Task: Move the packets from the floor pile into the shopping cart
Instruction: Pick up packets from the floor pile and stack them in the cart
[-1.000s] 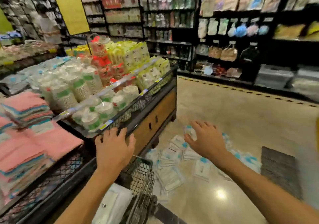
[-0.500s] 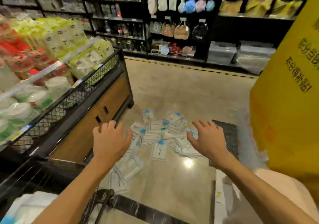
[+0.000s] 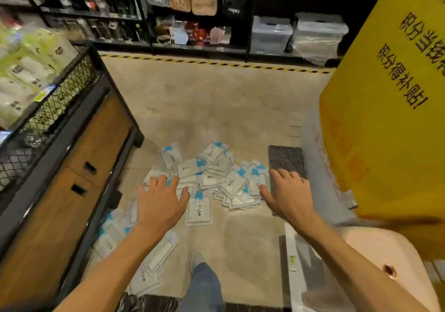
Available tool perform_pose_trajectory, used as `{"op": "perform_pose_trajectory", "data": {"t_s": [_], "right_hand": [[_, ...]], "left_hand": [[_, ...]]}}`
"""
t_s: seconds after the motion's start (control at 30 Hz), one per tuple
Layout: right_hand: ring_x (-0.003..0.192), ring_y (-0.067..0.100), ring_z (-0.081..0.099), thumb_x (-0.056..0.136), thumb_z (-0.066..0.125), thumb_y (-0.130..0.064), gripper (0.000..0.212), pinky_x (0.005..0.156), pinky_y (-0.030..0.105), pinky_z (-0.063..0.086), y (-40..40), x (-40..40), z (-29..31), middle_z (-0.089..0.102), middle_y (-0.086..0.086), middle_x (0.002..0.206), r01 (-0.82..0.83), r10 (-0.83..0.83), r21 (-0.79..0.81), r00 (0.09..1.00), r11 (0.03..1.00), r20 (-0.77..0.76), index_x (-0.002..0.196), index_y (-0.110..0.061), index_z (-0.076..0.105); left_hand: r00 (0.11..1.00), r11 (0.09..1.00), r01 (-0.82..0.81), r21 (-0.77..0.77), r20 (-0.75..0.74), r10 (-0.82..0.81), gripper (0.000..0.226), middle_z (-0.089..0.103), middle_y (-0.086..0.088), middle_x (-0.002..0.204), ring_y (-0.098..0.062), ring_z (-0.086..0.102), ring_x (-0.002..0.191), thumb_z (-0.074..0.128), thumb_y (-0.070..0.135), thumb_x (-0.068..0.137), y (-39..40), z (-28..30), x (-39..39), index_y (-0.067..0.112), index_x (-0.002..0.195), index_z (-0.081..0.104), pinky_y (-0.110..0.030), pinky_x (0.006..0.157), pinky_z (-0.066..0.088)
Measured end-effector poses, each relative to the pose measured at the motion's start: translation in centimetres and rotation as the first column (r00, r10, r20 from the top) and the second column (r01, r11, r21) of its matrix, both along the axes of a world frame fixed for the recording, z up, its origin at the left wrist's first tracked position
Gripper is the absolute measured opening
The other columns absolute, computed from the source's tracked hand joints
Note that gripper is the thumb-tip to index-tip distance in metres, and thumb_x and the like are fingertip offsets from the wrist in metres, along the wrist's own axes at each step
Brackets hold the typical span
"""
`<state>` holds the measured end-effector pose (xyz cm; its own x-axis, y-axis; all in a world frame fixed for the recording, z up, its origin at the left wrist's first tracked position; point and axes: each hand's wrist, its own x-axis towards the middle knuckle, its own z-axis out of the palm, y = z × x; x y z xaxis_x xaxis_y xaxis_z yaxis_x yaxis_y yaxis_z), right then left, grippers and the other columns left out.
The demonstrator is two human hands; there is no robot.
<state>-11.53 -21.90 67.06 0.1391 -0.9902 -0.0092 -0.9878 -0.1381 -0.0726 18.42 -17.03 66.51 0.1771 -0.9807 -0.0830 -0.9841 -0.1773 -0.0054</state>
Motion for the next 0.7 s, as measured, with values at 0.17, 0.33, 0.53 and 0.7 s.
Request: {"op": "perform_pose_trajectory", "data": {"t_s": [0.17, 0.33, 0.53, 0.7], "right_hand": [[0.105, 0.030, 0.065, 0.094, 0.053, -0.056, 0.053, 0.084, 0.045, 0.053, -6.2, 1.9, -2.2, 0.070, 0.004, 0.118, 0.078, -0.077, 0.061, 0.997, 0.995, -0.008, 0.130, -0.019, 0.063], [0.101, 0.032, 0.066, 0.091, 0.058, -0.053, 0.050, 0.083, 0.047, 0.055, -11.8, 2.2, -7.0, 0.072, 0.007, 0.113, 0.138, -0.135, 0.127, 0.990, 0.982, -0.029, 0.125, -0.018, 0.065], [0.097, 0.035, 0.066, 0.089, 0.051, -0.054, 0.055, 0.078, 0.048, 0.055, -18.5, -0.4, -16.5, 0.072, 0.010, 0.110, 0.144, -0.134, 0.200, 0.989, 0.969, -0.060, 0.124, -0.014, 0.066], [0.103, 0.037, 0.066, 0.090, 0.066, -0.051, 0.054, 0.081, 0.050, 0.054, -24.1, -5.0, -27.1, 0.071, 0.012, 0.115, 0.138, -0.123, 0.283, 0.990, 0.949, -0.072, 0.130, -0.014, 0.063]], "left_hand": [[0.996, 0.989, 0.084, 0.121, -0.028, -0.081, 0.065, 0.070, -0.017, 0.112, -0.039, 0.064, 0.099, 0.030, 0.056, 0.092, -7.9, -4.6, 2.2, 0.015, 0.118, 0.073, -0.056, 0.090, 0.050], [0.994, 0.980, 0.105, 0.168, -0.054, -0.097, 0.061, 0.071, -0.019, 0.111, -0.041, 0.065, 0.099, 0.035, 0.051, 0.091, -13.8, -10.0, 3.0, 0.012, 0.117, 0.074, -0.058, 0.089, 0.048], [0.993, 0.965, 0.098, 0.241, -0.094, -0.077, 0.065, 0.070, -0.016, 0.115, -0.040, 0.064, 0.105, 0.032, 0.054, 0.090, -20.0, -19.3, 0.7, 0.014, 0.124, 0.071, -0.059, 0.093, 0.044], [0.991, 0.946, 0.082, 0.315, -0.130, -0.042, 0.067, 0.069, -0.013, 0.121, -0.037, 0.063, 0.110, 0.031, 0.056, 0.090, -25.1, -28.7, -4.5, 0.017, 0.129, 0.068, -0.057, 0.096, 0.043]]}}
